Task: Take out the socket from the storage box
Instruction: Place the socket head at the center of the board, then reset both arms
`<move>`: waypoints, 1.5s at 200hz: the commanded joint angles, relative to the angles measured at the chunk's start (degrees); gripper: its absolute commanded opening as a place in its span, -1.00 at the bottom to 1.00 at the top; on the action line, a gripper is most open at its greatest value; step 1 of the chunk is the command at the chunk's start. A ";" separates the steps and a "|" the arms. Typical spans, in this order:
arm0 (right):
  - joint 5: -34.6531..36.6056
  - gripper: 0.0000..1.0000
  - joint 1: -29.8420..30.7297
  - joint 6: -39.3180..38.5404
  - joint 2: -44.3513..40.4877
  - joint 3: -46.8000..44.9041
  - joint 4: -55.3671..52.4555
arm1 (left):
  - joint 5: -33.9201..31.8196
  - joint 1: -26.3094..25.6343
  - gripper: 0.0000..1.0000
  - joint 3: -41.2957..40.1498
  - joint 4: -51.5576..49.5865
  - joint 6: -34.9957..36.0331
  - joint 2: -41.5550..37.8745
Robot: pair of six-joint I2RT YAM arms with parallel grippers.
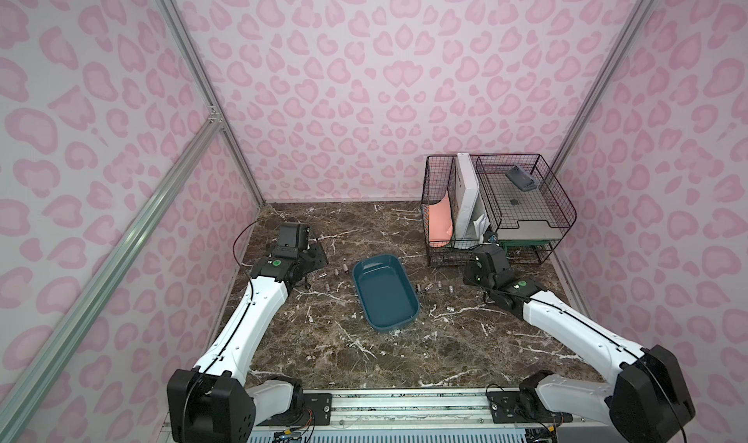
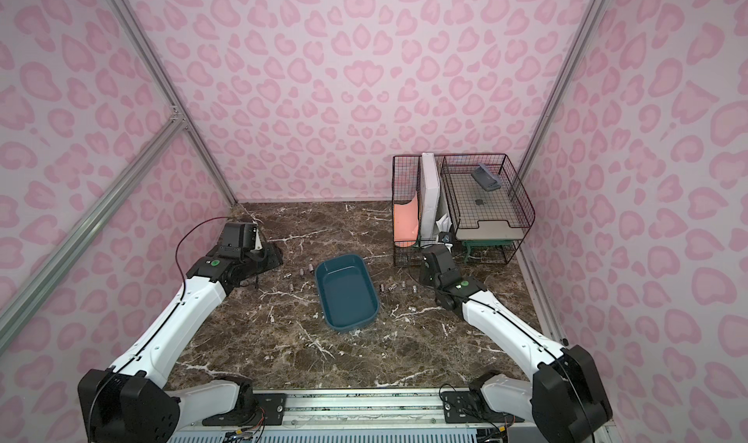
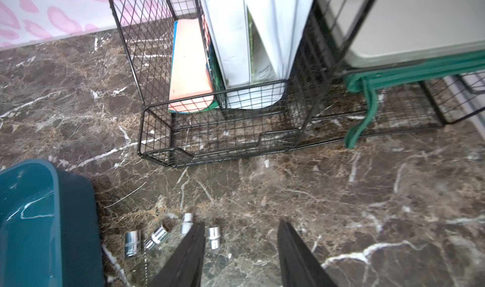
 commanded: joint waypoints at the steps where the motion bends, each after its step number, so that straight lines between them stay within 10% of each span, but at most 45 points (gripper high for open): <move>1: 4.26 0.20 -3.12 -5.41 -3.23 -3.33 8.72 | -5.59 0.08 0.45 -1.67 9.93 2.05 0.00; 22: 5.60 0.53 -7.62 -7.74 -5.91 -8.11 15.17 | -13.13 0.50 0.82 -6.66 15.13 3.70 -2.90; 78: 10.96 0.94 -15.49 -15.38 -10.22 -20.32 38.04 | -29.63 2.73 0.95 -25.80 39.19 13.21 -8.21; 170: -4.32 0.99 -24.31 -28.39 1.98 -31.90 78.94 | -3.67 10.76 0.83 -33.14 60.14 21.39 7.75; 300: -8.68 0.98 -26.29 -27.52 10.13 -31.52 85.02 | -4.73 9.39 0.97 -32.94 67.94 23.66 16.48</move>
